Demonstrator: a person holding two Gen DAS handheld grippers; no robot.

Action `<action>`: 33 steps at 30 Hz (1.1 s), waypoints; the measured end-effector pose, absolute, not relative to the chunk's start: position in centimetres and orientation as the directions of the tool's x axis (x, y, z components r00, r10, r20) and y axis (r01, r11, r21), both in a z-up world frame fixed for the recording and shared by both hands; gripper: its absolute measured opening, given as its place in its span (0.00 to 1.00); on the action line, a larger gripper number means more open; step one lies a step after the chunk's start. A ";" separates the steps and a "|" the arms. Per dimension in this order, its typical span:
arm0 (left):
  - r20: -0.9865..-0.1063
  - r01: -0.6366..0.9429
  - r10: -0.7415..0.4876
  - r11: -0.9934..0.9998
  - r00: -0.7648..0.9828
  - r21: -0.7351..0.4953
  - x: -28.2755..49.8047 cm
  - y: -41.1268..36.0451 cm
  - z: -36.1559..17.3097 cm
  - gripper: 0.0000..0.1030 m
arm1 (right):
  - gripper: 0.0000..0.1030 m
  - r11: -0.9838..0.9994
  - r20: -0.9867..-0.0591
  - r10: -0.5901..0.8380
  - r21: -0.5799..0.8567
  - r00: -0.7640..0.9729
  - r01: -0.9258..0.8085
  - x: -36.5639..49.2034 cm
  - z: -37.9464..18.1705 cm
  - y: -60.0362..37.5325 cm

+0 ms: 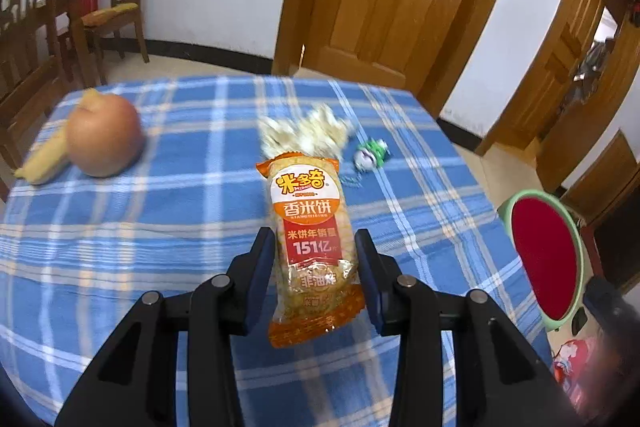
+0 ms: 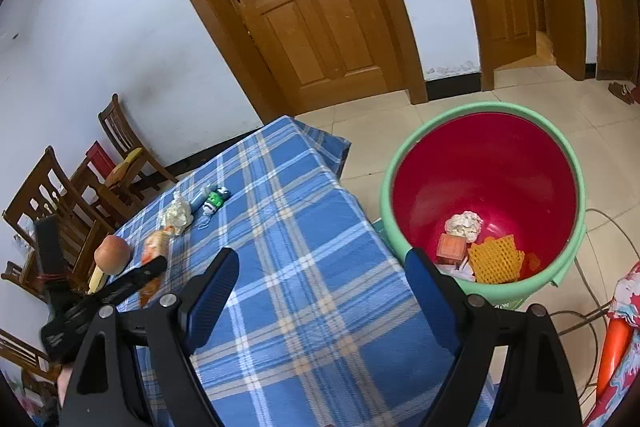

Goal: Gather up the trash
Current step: 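Grasp the orange snack bag with the left tool and lift it, then grasp the crumpled paper with the right tool while the left holds the snack bag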

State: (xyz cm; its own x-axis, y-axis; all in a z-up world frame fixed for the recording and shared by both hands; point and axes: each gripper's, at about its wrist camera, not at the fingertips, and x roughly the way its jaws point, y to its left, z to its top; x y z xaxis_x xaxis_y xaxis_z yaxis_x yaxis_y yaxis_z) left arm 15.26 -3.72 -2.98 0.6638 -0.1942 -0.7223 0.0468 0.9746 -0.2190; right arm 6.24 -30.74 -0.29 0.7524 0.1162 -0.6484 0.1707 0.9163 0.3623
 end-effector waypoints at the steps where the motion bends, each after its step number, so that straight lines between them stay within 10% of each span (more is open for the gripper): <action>1: -0.713 0.041 -0.193 0.974 0.675 -0.225 15.0 -3.0 -2.5 0.40 | 0.84 0.918 -0.649 0.120 0.361 0.752 0.165 6.4 -0.2 -30.4; 33: -0.702 -0.139 -0.085 0.957 0.707 -0.256 15.2 7.3 -4.0 0.40 | 0.84 0.959 -0.685 0.254 0.269 0.683 -0.086 16.9 -0.6 -16.0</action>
